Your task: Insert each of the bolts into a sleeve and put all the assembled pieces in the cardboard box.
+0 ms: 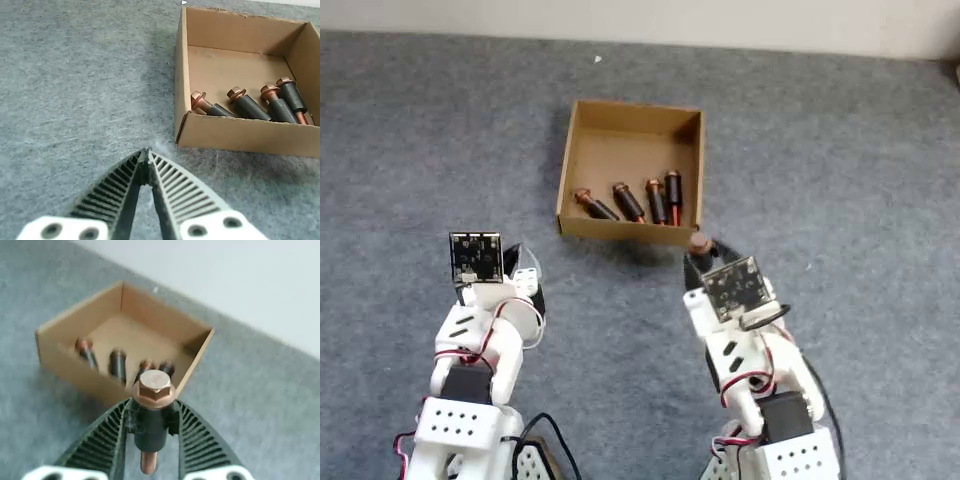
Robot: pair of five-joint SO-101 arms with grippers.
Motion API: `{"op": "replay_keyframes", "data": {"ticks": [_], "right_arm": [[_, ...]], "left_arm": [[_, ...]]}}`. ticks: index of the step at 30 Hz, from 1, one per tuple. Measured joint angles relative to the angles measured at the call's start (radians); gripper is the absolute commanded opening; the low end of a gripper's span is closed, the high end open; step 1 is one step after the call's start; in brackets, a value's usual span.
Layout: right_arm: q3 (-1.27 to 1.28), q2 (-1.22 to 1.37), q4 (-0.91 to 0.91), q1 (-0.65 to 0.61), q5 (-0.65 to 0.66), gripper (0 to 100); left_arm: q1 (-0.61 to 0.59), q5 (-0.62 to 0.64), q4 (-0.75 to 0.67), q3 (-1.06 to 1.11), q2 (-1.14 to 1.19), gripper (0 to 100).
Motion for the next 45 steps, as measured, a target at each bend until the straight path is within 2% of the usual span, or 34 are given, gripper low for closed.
{"op": "replay_keyframes", "data": {"ticks": [12,19,24,26,32,35,38,45], "right_arm": [[-0.463,0.919,-0.305,0.000,0.000,0.5],[-0.664,1.290,-0.356,0.000,0.000,1.1],[-0.760,1.467,-0.362,0.000,0.000,10.5],[-0.775,1.508,-0.362,0.000,0.000,13.9],[-0.779,1.517,-0.368,0.000,0.000,13.8],[-0.779,1.498,-0.368,0.000,0.000,8.8],[-0.755,1.405,-0.356,0.000,0.000,0.0],[-0.537,1.117,-0.333,0.000,0.000,1.5]], "left_arm": [[0.000,-0.002,0.000,0.000,0.000,3],[0.000,-0.002,0.000,0.000,0.000,3],[0.000,-0.002,0.000,0.000,0.000,3],[0.000,-0.002,0.000,0.000,0.000,3],[0.000,-0.002,0.000,0.000,0.000,3],[0.000,-0.002,0.000,0.000,0.000,3],[0.000,-0.002,0.000,0.000,0.000,3],[0.000,-0.002,0.000,0.000,0.000,3]]}}
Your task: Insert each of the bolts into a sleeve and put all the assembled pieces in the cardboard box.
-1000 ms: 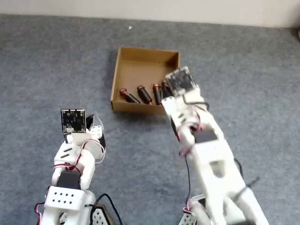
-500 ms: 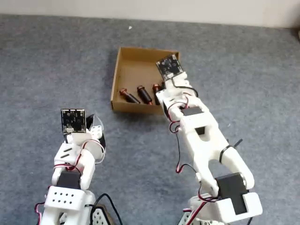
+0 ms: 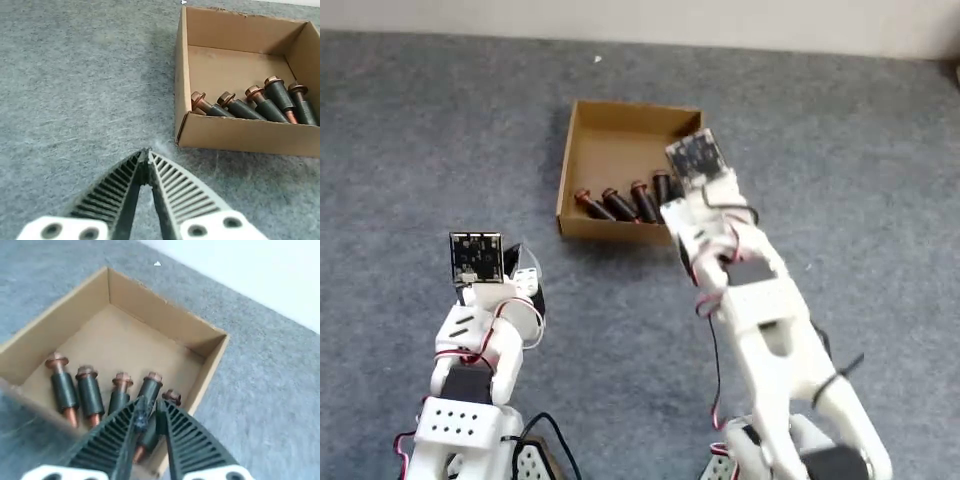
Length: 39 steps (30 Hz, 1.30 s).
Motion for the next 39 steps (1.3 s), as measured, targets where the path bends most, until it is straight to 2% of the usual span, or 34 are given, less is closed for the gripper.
{"op": "replay_keyframes", "data": {"ticks": [22,27,35,39], "right_arm": [[0.723,-0.856,0.000,-0.002,0.000,1.7],[0.741,-1.022,0.008,0.002,0.000,1.9],[0.741,-1.186,0.221,-0.002,0.000,1.9],[0.741,-1.220,0.373,-0.002,0.000,1.9]], "left_arm": [[0.000,0.000,0.000,0.000,0.000,3],[0.000,0.000,0.000,0.000,0.000,3],[0.000,0.000,0.000,0.000,0.000,3],[0.000,0.000,0.051,0.000,0.000,3]]}}
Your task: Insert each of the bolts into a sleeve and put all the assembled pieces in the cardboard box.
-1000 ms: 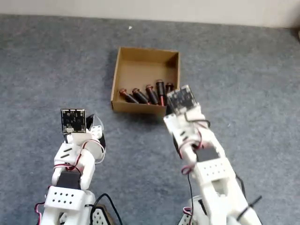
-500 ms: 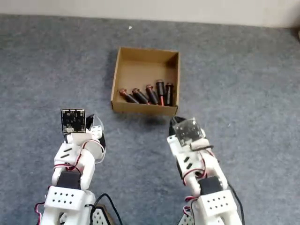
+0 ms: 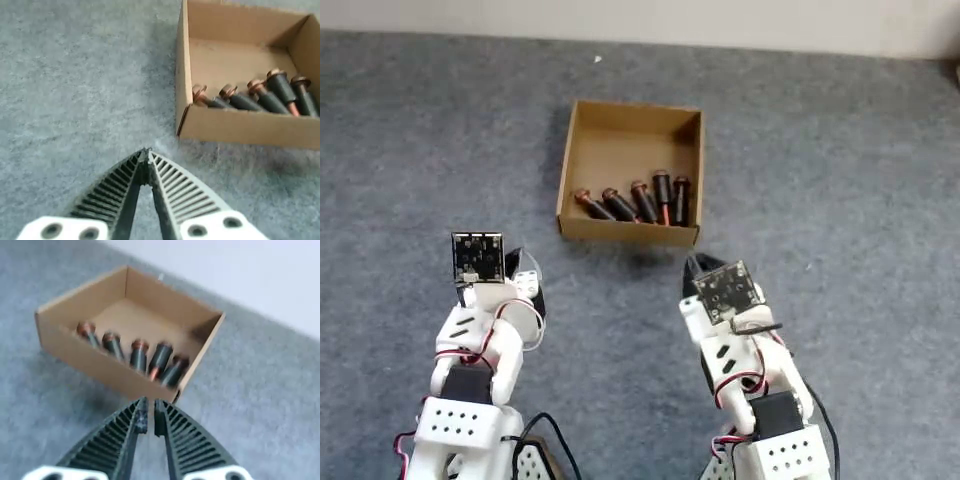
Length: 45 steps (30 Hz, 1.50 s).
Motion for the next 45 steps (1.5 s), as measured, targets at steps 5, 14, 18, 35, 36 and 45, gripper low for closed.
{"op": "replay_keyframes", "data": {"ticks": [5,14,18,35,36,45], "right_arm": [[0.000,-0.008,0.252,0.000,0.000,1.9],[0.000,-0.009,0.430,0.000,0.000,1.5],[0.000,-0.009,0.430,0.000,0.000,0.3],[0.000,-0.009,0.546,0.009,-0.381,0.9],[0.000,-0.009,0.548,0.009,-0.381,0.9],[0.000,-0.009,0.548,0.012,-0.381,0.9]], "left_arm": [[0.000,0.000,0.097,0.000,0.000,3],[0.000,0.000,0.307,0.000,0.000,3],[0.000,-0.057,0.308,0.000,0.000,3],[0.000,-0.204,0.308,0.000,0.000,3],[0.000,-0.204,0.308,0.000,0.000,3],[0.000,-0.204,0.308,0.000,0.000,3]]}}
